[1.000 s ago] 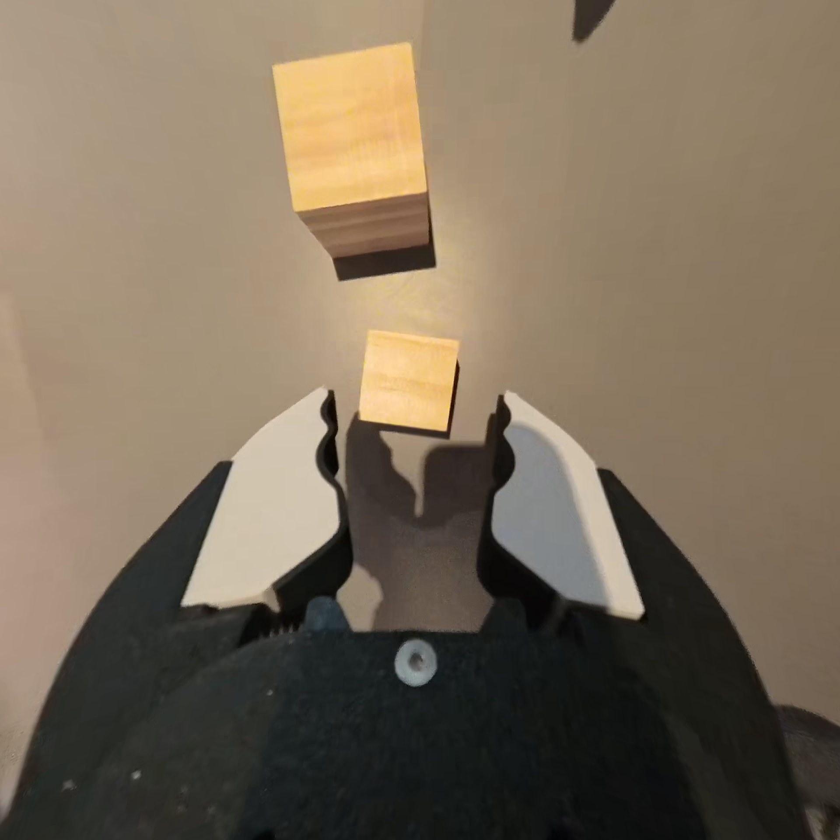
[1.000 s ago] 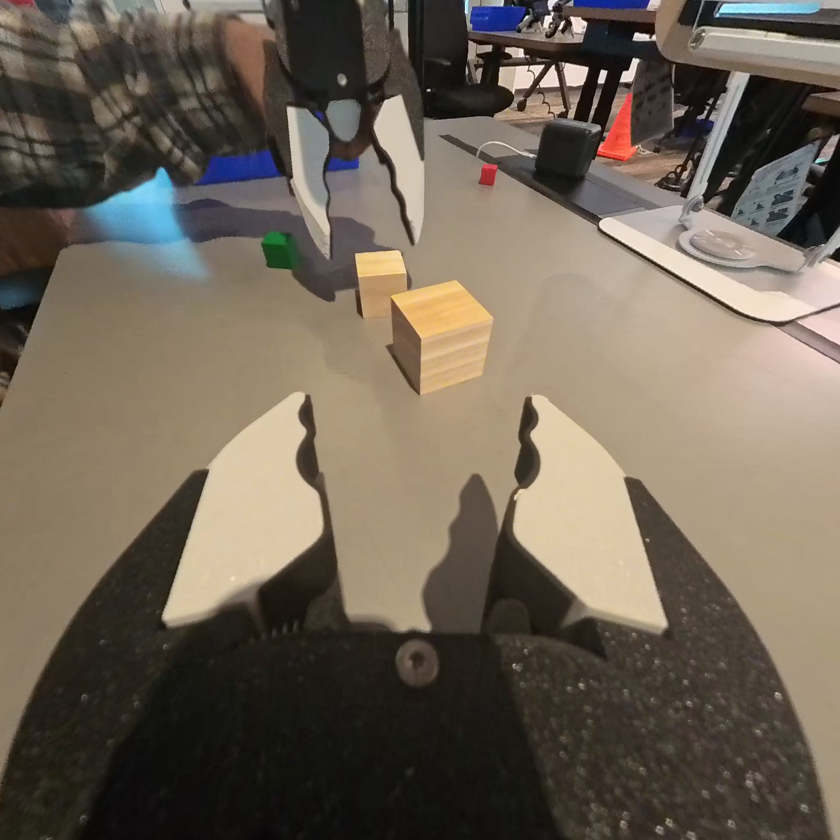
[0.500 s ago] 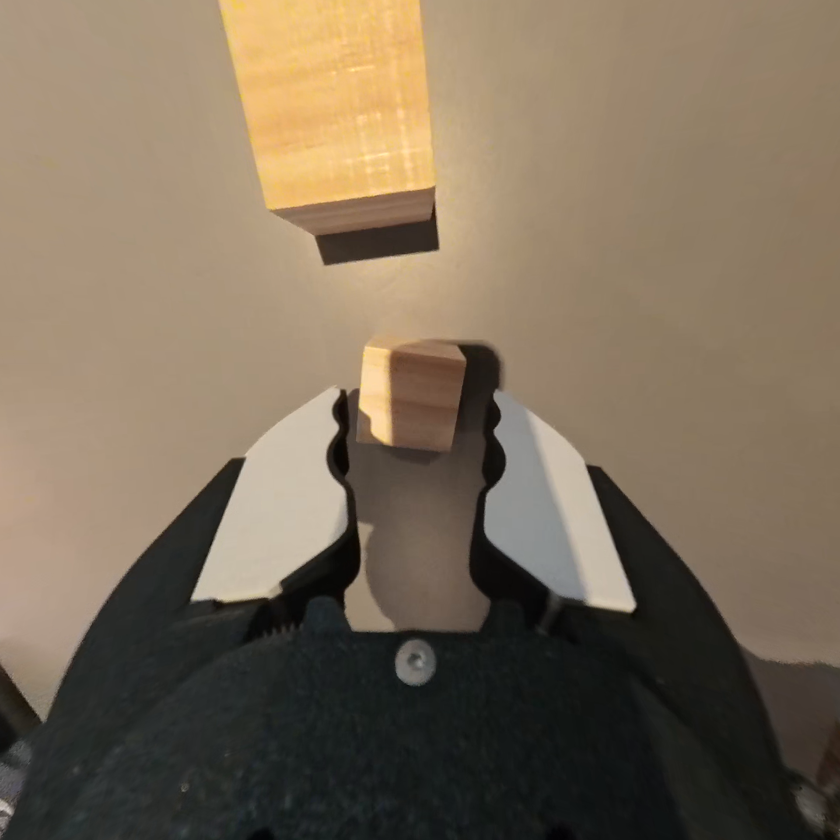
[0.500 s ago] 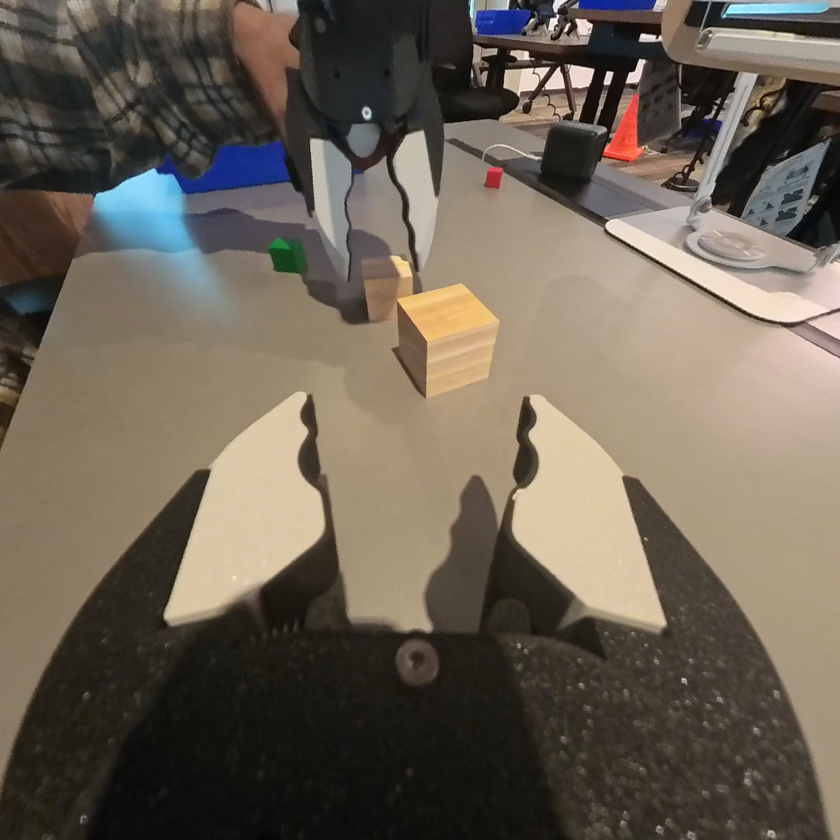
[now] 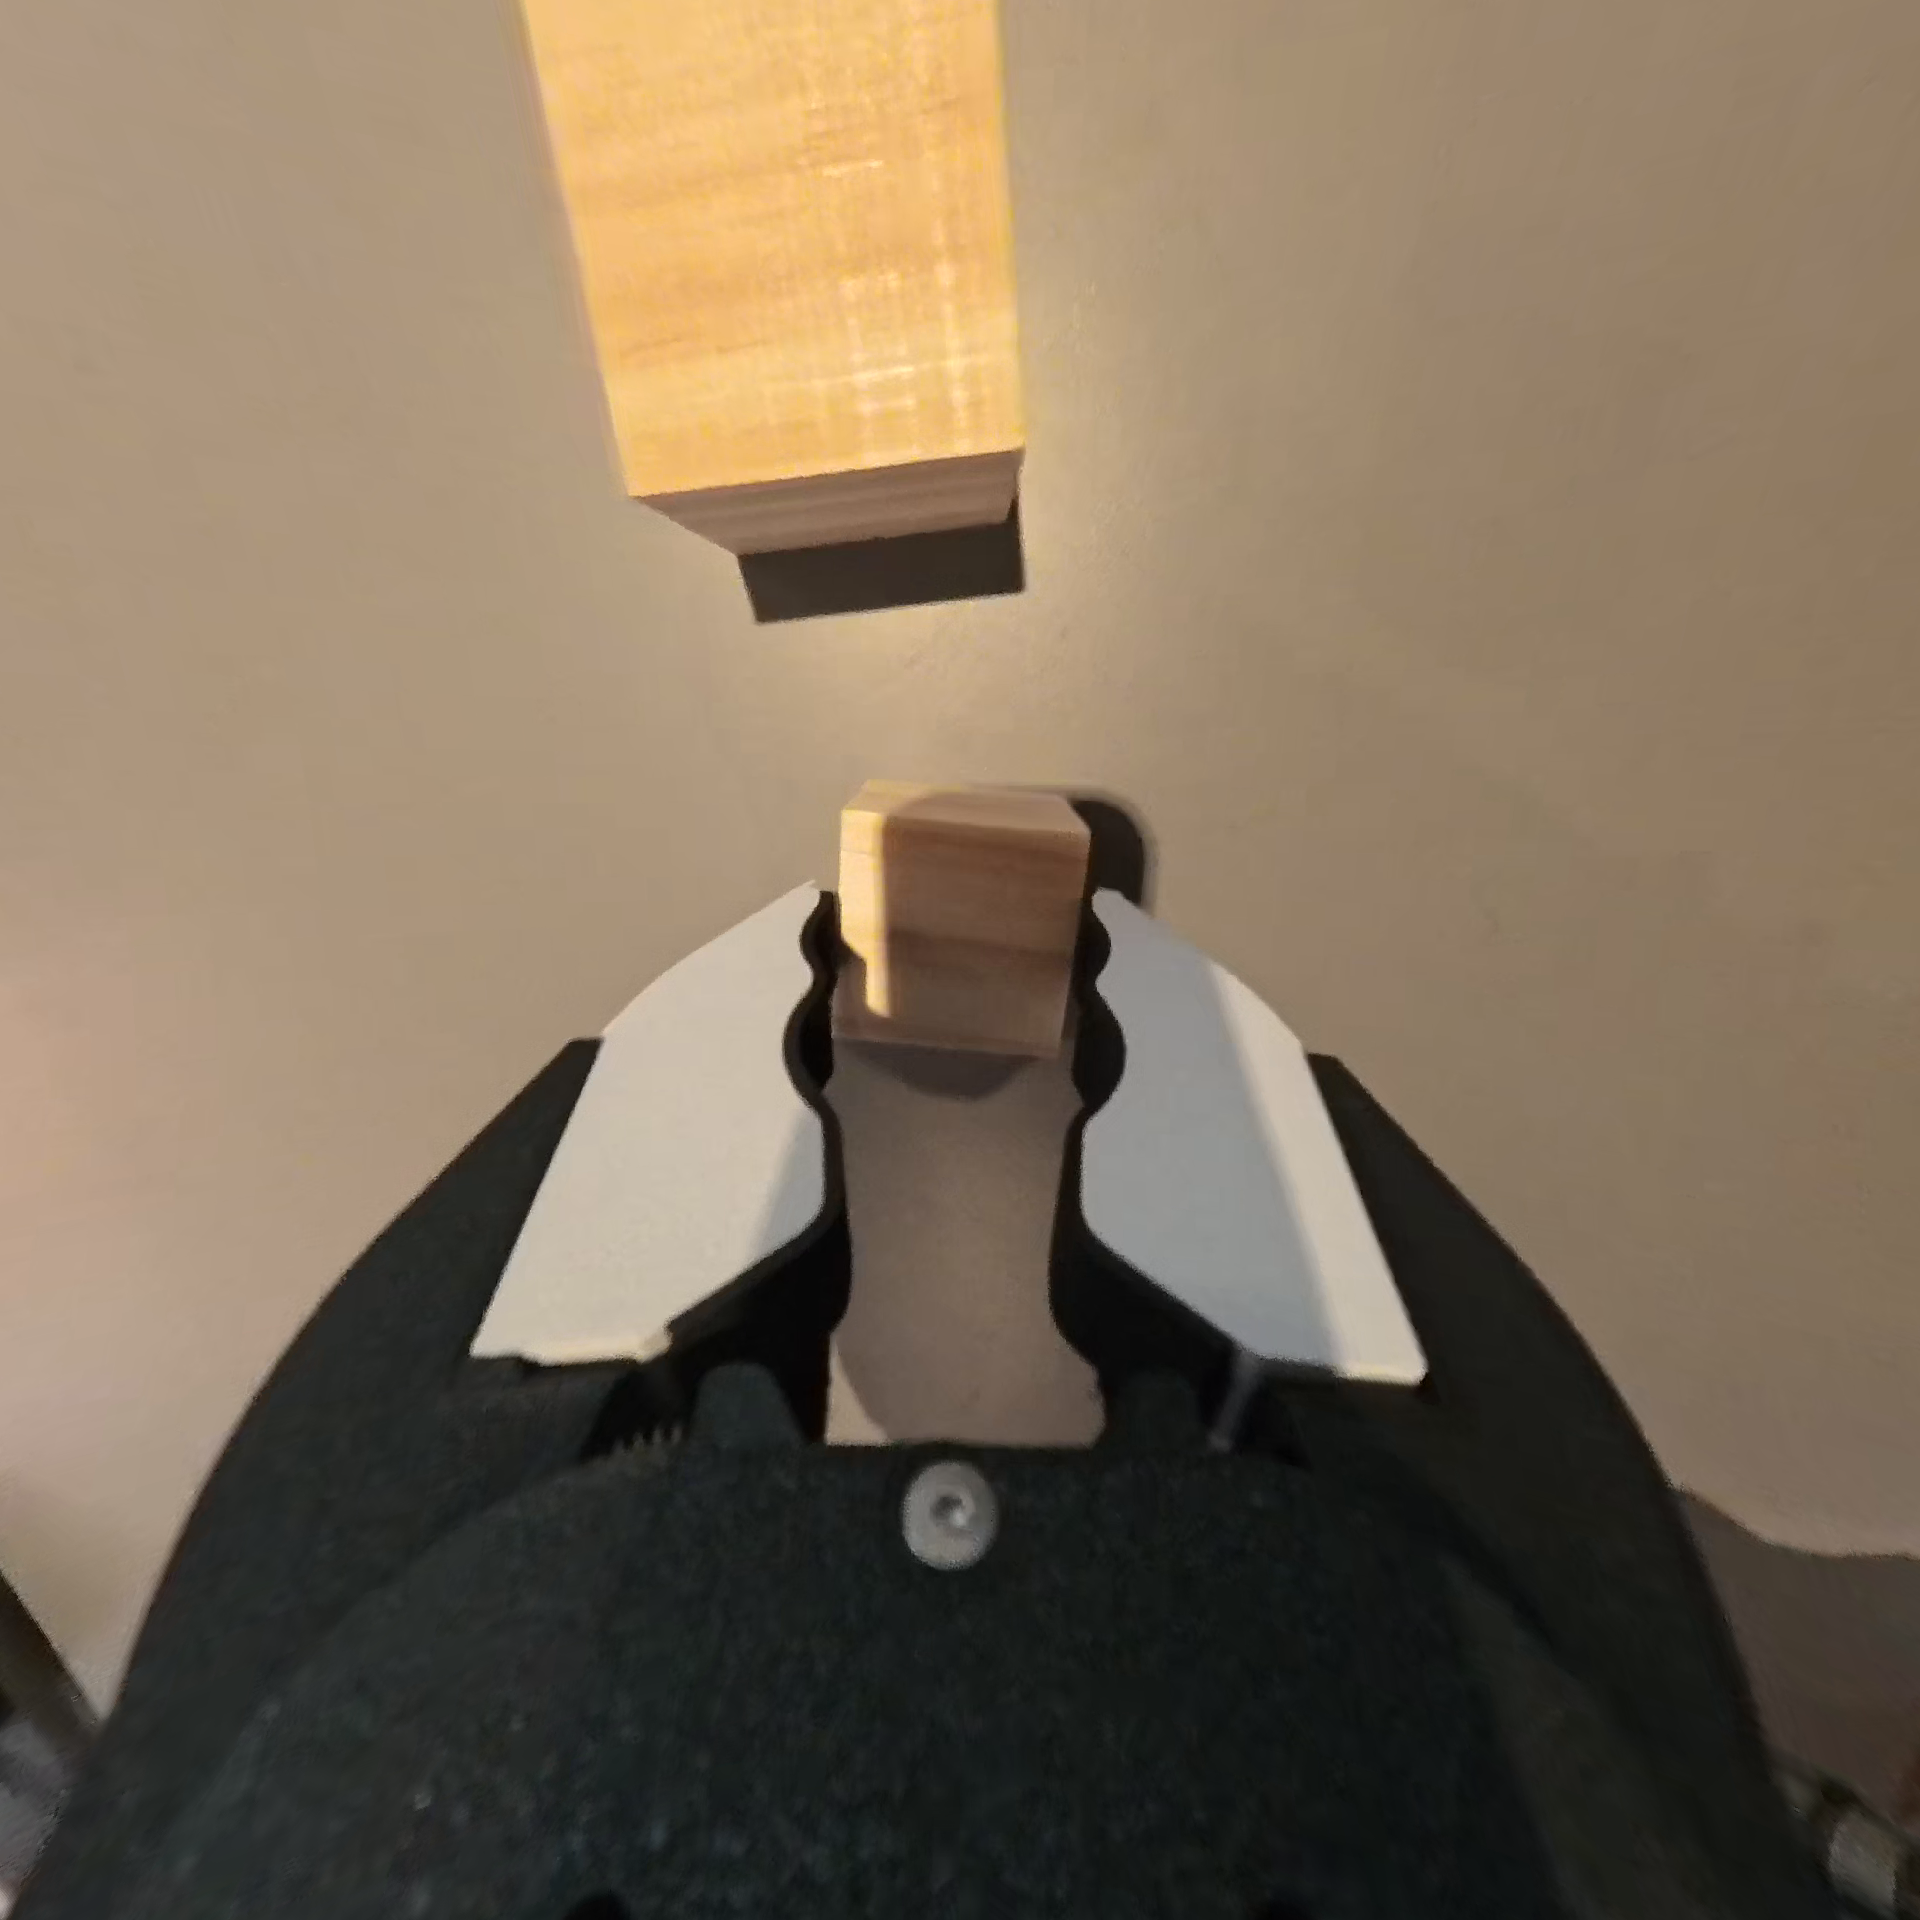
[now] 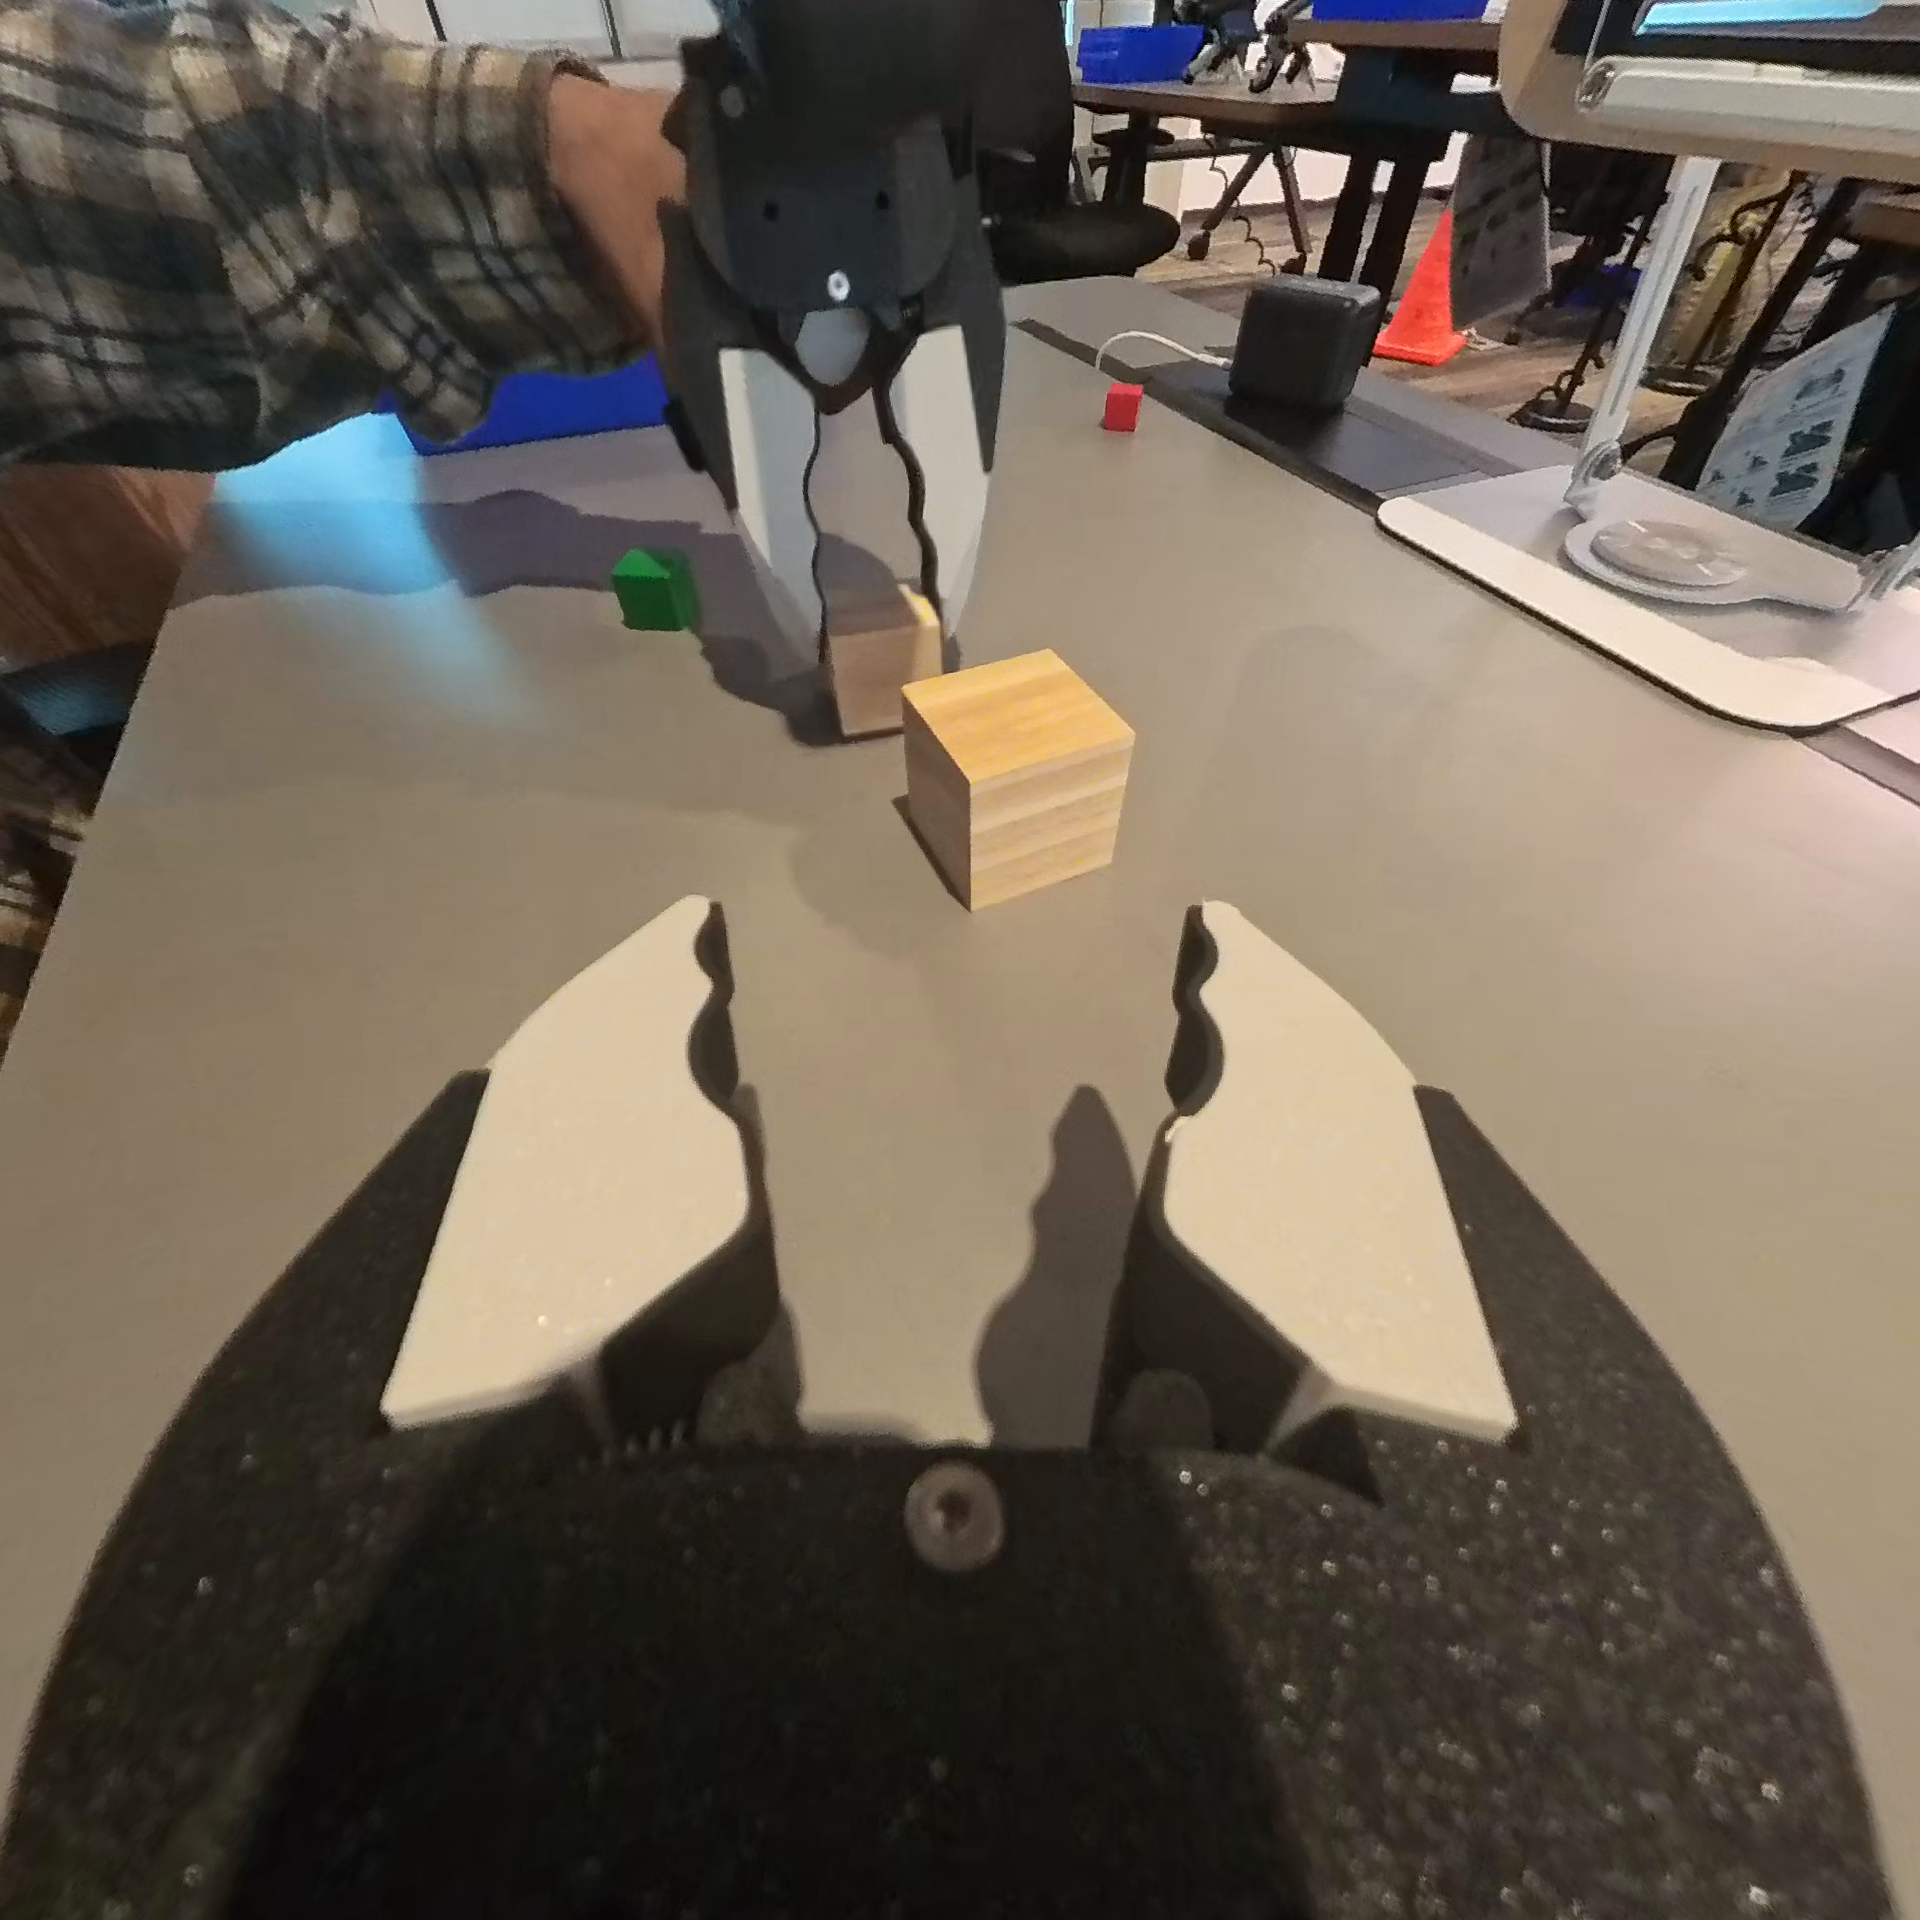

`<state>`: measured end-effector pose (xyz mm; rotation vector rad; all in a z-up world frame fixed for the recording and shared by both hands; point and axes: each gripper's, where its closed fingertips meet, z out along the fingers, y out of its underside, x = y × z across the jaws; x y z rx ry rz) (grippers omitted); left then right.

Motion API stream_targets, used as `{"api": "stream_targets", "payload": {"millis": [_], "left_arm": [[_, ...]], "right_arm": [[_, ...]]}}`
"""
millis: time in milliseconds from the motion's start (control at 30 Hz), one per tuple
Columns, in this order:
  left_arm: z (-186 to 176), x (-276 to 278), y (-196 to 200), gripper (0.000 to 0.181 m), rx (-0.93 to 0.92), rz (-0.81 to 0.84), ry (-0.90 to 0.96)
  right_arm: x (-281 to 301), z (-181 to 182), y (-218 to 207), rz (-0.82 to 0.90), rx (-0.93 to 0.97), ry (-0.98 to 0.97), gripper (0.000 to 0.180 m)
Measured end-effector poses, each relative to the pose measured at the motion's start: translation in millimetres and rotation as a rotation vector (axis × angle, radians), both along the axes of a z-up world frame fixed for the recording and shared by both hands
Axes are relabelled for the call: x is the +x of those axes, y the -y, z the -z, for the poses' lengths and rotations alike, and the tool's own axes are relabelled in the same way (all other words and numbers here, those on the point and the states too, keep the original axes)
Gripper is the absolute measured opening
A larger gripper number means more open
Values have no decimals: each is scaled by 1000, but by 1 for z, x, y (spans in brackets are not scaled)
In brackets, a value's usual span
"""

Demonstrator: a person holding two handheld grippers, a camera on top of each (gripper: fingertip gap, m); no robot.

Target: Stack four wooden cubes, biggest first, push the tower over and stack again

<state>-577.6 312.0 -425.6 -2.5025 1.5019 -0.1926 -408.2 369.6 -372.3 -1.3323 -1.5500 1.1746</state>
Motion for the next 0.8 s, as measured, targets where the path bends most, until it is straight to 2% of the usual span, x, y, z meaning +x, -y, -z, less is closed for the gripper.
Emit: {"api": "stream_targets", "payload": {"millis": [33,233,433,800], "left_arm": [[-5,-1,-2,43,5,-21,15],[-59,-5,-23,43,52,-170,38],[-90,31,-43,44,95,-250,21],[-64,67,-58,44,56,-281,50]], "right_arm": [[0,0,0,0,-4,-2,81],[1,-3,-2,2,-39,-15,79],[1,0,-3,8,-34,4,79],[1,2,-4,13,-44,15,76]]}}
